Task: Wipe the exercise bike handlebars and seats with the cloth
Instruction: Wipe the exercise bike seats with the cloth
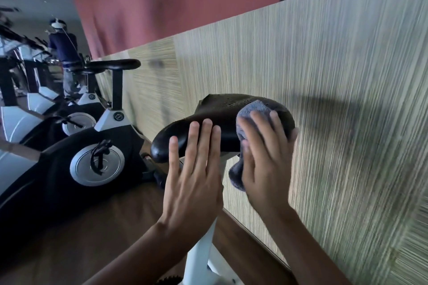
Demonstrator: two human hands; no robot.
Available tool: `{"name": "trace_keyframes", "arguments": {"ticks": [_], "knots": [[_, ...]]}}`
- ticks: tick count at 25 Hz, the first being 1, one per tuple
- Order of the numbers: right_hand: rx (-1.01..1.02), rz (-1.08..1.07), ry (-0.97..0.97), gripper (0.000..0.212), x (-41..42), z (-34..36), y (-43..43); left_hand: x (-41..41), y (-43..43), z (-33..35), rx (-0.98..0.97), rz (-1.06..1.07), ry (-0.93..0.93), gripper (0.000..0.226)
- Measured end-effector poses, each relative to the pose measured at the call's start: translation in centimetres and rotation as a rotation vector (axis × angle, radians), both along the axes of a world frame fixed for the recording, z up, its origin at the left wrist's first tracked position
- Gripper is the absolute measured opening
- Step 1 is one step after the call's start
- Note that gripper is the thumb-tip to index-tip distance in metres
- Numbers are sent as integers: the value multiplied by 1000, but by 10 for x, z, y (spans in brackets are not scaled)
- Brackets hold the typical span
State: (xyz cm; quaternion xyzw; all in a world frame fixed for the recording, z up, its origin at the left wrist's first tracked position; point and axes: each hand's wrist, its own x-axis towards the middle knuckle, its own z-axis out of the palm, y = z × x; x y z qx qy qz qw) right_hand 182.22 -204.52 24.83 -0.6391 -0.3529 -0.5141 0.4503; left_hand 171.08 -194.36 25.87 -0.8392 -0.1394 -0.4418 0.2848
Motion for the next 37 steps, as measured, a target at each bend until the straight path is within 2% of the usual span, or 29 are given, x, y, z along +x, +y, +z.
{"name": "trace_keyframes", "arguments": {"ticks": [4, 7, 11, 14, 18, 21, 27, 32, 34, 37], "knots": [[161, 179, 107, 38, 12, 2, -9, 4, -7, -1, -28, -20, 2, 82], [49, 185, -12, 39, 14, -4, -11, 11, -13, 0, -32, -44, 18, 80], [221, 376, 133, 37, 25, -5, -20, 20, -25, 3, -75, -96, 39, 78], [152, 408, 72, 37, 32, -9, -24, 23, -30, 3, -103, -111, 66, 81], [265, 553, 237, 40, 39, -7, -34, 23, -34, 3, -170, -151, 75, 83], [227, 569, 202, 40, 39, -9, -35, 25, -42, 6, -207, -224, 70, 79], [357, 727, 292, 38, 50, -4, -35, 43, -68, 14, -270, -361, 66, 68], [486, 1031, 438, 38, 71, 3, -27, 45, -71, 12, -298, -368, 40, 62], [496, 1096, 454, 38, 74, 1, -23, 46, -72, 11, -290, -345, 38, 61], [458, 1326, 625, 41, 101, 14, -7, 49, -72, 10, -268, -320, 42, 60]]}}
